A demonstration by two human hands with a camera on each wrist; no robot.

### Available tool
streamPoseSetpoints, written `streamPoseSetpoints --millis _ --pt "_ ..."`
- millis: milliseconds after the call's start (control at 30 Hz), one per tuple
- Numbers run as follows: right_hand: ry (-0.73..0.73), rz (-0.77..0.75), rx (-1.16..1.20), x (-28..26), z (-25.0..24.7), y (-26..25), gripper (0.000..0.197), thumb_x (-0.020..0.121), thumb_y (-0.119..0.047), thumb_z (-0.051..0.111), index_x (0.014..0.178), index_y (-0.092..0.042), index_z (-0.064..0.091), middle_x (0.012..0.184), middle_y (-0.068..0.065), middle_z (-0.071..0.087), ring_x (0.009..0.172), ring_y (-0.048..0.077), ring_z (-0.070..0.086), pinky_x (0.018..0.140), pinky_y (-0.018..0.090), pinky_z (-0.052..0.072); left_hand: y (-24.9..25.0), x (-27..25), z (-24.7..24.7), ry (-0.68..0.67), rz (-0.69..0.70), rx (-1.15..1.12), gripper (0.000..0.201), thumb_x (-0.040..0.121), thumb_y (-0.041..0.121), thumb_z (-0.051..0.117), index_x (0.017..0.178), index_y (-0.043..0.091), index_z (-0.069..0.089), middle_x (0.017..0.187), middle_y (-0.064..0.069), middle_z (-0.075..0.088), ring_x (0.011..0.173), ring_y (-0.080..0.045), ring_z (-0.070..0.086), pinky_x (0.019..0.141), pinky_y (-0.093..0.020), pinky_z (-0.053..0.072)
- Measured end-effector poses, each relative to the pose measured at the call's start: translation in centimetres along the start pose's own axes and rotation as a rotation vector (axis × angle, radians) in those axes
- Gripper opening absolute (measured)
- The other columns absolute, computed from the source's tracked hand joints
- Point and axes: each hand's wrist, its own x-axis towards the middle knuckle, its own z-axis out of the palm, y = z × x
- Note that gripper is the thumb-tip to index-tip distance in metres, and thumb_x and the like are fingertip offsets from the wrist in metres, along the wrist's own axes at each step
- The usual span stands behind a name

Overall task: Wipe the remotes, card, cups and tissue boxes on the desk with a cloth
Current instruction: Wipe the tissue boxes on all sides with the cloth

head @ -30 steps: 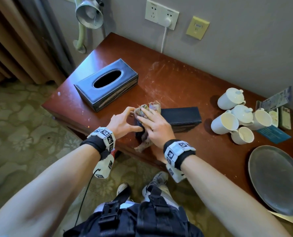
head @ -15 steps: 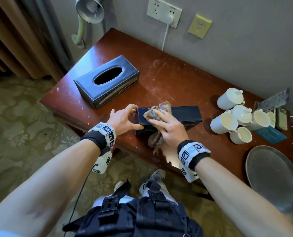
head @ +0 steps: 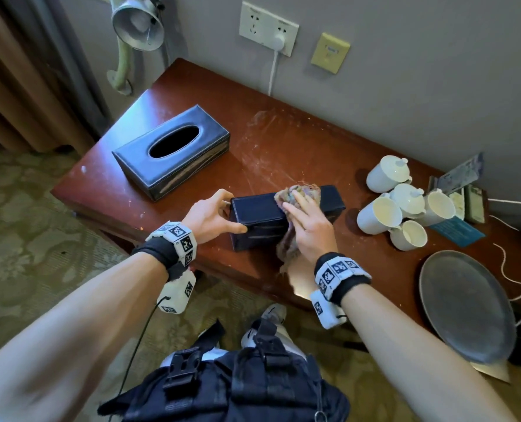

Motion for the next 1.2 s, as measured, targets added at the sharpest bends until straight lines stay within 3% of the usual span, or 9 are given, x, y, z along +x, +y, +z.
streamPoseSetpoints --millis 133,300,400,467,600,733,900,1067,1200 --pt "0.053 0.158 0.027 0.4 -1.4 2.0 0.038 0.096 -0.005 0.052 0.131 -0.012 0.062 0.147 0.009 0.048 0.140 0.029 0.040 0.115 0.034 0.029 0.7 0.9 -0.1 -0.055 -0.122 -0.152 0.069 0.070 0.050 0.083 0.126 0.022 0.054 0.121 -0.001 0.064 0.107 -0.018 0.060 0.084 -0.032 0.046" --pt "-0.088 0.205 0.036 1.7 -0.7 2.8 0.047 0.104 -0.019 0.042 0.151 -0.024 0.036 0.161 -0.006 0.017 0.150 0.011 0.010 0.110 0.003 0.000 1.5 2.5 0.3 0.025 -0.210 -0.269 0.065 0.087 0.036 0.072 0.142 0.008 0.050 0.141 -0.007 0.054 0.128 -0.024 0.052 0.109 -0.038 0.039" --pt "-0.274 0.283 0.011 3.2 1.0 3.4 0.051 0.107 -0.024 0.032 0.156 -0.025 0.019 0.165 -0.005 0.000 0.151 0.012 -0.004 0.119 0.020 0.002 2.2 3.0 0.4 0.070 -0.217 -0.245 0.058 0.093 0.030 0.067 0.143 0.007 0.048 0.139 -0.006 0.054 0.129 -0.023 0.050 0.099 -0.027 0.037" --pt "-0.373 0.268 -0.108 3.6 2.2 3.6 0.052 0.107 -0.030 0.026 0.157 -0.018 0.014 0.165 0.003 -0.001 0.151 0.018 -0.005 0.123 0.035 0.002 2.0 3.4 0.7 0.044 -0.211 -0.241 0.069 0.089 0.029 0.073 0.147 0.011 0.042 0.145 -0.005 0.050 0.132 -0.022 0.048 0.105 -0.031 0.039" --pt "-0.376 0.235 -0.268 3.3 3.0 3.8 0.058 0.106 -0.039 0.024 0.156 -0.015 0.010 0.164 0.012 0.002 0.151 0.026 -0.002 0.122 0.039 -0.006 1.3 3.5 1.3 -0.017 -0.201 0.008 0.113 0.076 0.037 0.084 0.158 0.016 0.009 0.165 -0.005 0.014 0.150 -0.024 0.020 0.120 -0.043 0.025" --pt "-0.325 0.274 -0.279 3.8 3.1 3.8 0.063 0.104 -0.047 0.029 0.157 -0.020 0.010 0.164 0.013 0.000 0.151 0.031 -0.001 0.120 0.040 -0.004 1.5 3.5 2.3 -0.049 -0.127 0.454 0.135 0.069 0.058 0.082 0.157 0.017 -0.012 0.164 -0.005 -0.020 0.152 -0.024 -0.014 0.121 -0.056 -0.001" --pt "-0.332 0.370 -0.191 4.9 2.8 5.5 0.060 0.104 -0.042 0.028 0.157 -0.020 0.008 0.164 0.013 -0.001 0.151 0.030 0.001 0.122 0.040 0.006 1.9 4.8 3.1 -0.118 -0.032 0.661 0.136 0.068 0.069 0.075 0.156 0.016 -0.014 0.164 -0.006 -0.019 0.152 -0.023 -0.016 0.121 -0.055 -0.008" --pt "-0.314 0.370 -0.208 6.0 2.6 7.0 0.054 0.105 -0.027 0.029 0.155 -0.012 0.017 0.162 0.017 0.009 0.149 0.035 0.005 0.122 0.045 0.009 1.7 5.4 3.2 -0.098 0.044 0.725 0.130 0.068 0.073 0.071 0.158 0.015 -0.002 0.167 -0.005 -0.003 0.153 -0.024 -0.006 0.122 -0.051 -0.007" --pt "-0.281 0.162 -0.170 5.8 4.0 2.2 0.050 0.103 -0.024 0.034 0.148 -0.004 0.035 0.156 0.021 0.028 0.146 0.039 0.021 0.121 0.049 0.013 1.7 5.9 3.1 -0.103 0.040 0.719 0.131 0.065 0.073 0.072 0.158 0.016 0.000 0.166 -0.004 0.001 0.153 -0.023 -0.003 0.121 -0.054 -0.008"
